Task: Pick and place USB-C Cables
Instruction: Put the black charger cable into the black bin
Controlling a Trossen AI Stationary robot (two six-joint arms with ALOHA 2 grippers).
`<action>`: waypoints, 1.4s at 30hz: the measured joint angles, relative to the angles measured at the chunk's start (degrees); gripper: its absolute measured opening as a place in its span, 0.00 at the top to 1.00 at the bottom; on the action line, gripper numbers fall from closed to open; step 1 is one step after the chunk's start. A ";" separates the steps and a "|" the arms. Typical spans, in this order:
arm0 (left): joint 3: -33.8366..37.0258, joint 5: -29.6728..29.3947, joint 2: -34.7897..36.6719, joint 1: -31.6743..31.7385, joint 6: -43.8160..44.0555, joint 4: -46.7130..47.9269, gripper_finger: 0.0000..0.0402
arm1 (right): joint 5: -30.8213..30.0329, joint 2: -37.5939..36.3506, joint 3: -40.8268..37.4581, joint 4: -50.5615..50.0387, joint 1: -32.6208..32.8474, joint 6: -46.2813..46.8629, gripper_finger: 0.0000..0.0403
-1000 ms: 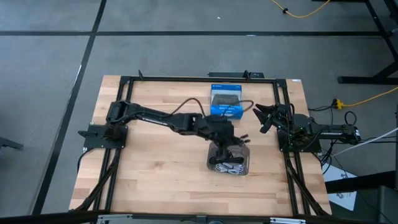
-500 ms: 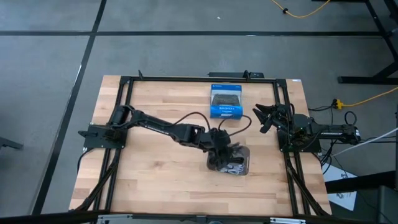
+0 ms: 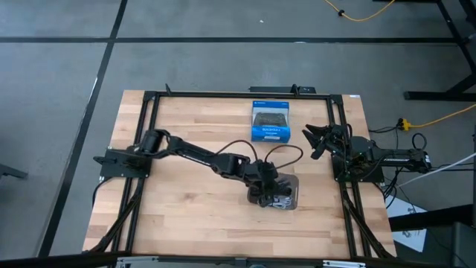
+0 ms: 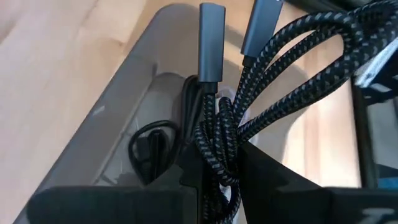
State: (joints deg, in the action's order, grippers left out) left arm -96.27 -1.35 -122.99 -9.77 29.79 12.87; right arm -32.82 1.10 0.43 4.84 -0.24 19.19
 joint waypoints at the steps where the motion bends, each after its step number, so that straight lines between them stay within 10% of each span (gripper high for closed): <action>1: -0.01 1.15 0.13 0.04 -0.10 -0.31 0.86 | 0.00 0.02 0.00 -0.01 0.00 -0.02 0.56; 10: -0.04 2.61 0.25 0.50 -0.36 -2.17 0.66 | 0.03 0.02 0.00 -0.01 0.01 -0.30 0.56; 42: -10.32 3.46 -3.15 1.01 -9.45 -8.85 0.65 | 3.02 0.02 0.00 -0.04 0.01 -0.34 0.56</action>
State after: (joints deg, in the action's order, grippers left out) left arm -106.59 2.11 -126.13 -8.76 20.34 4.02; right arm -29.80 1.12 0.43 4.80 -0.23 18.85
